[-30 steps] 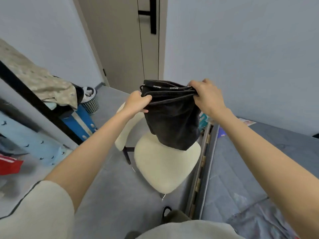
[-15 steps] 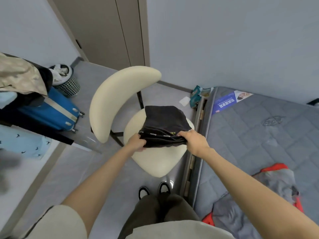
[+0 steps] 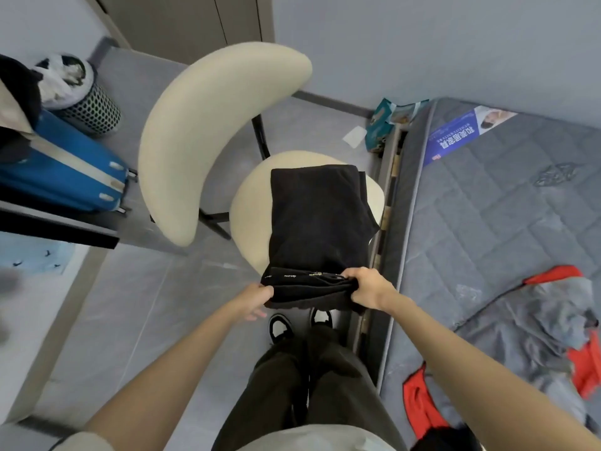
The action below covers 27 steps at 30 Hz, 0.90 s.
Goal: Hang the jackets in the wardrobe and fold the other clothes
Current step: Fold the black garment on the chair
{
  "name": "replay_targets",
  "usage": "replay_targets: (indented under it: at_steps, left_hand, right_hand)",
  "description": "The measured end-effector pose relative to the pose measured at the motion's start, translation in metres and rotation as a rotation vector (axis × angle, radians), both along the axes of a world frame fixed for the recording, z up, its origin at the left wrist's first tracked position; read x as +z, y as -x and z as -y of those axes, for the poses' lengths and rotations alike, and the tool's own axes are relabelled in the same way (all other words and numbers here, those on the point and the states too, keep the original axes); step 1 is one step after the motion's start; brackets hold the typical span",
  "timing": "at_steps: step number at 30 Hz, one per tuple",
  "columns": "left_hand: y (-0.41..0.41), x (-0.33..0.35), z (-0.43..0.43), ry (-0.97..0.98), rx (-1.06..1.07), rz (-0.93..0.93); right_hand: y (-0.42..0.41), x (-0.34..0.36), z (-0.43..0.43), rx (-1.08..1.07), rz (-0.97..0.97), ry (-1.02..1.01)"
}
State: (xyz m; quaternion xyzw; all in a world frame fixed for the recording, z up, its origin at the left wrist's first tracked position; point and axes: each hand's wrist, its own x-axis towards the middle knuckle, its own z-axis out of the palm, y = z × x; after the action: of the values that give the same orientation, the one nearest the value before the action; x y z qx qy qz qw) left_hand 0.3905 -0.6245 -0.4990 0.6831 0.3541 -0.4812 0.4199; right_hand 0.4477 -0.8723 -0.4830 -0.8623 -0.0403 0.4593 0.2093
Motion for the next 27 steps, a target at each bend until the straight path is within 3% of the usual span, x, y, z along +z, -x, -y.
replay_targets:
  at_steps: [2, 4, 6, 8, 11, 13, 15, 20, 27]
  left_hand:
    - [-0.016, -0.008, -0.001, 0.084, 0.252, 0.053]
    - [-0.031, -0.016, -0.001, 0.173, 0.552, 0.219]
    - [-0.039, -0.027, 0.001, 0.143, 0.644, 0.432]
    - [-0.033, -0.039, 0.004, 0.017, 0.442, 0.618]
    - [-0.007, -0.066, 0.013, -0.143, -0.247, 0.852]
    - [0.005, -0.091, 0.024, -0.225, -0.712, 0.866]
    - [0.006, -0.115, 0.037, -0.374, -0.984, 0.797]
    - [-0.009, -0.161, 0.052, -0.633, -1.105, 0.741]
    - [-0.006, -0.184, 0.042, -0.594, -1.083, 0.797]
  right_hand:
    - [-0.015, -0.013, -0.002, -0.139, 0.146, -0.010]
    - [-0.021, -0.022, -0.004, -0.333, 0.409, -0.033]
    - [-0.017, -0.033, -0.005, -0.463, 0.593, -0.048]
    - [-0.007, -0.048, -0.007, -0.377, 0.662, -0.040]
    - [0.016, -0.076, -0.009, 0.027, 0.599, 0.011]
    - [0.028, -0.101, -0.009, 0.262, 0.494, 0.077]
    - [0.033, -0.126, -0.006, 0.376, 0.454, 0.147]
    - [0.023, -0.171, 0.004, 0.459, 0.523, 0.255]
    - [0.017, -0.193, 0.012, 0.493, 0.558, 0.207]
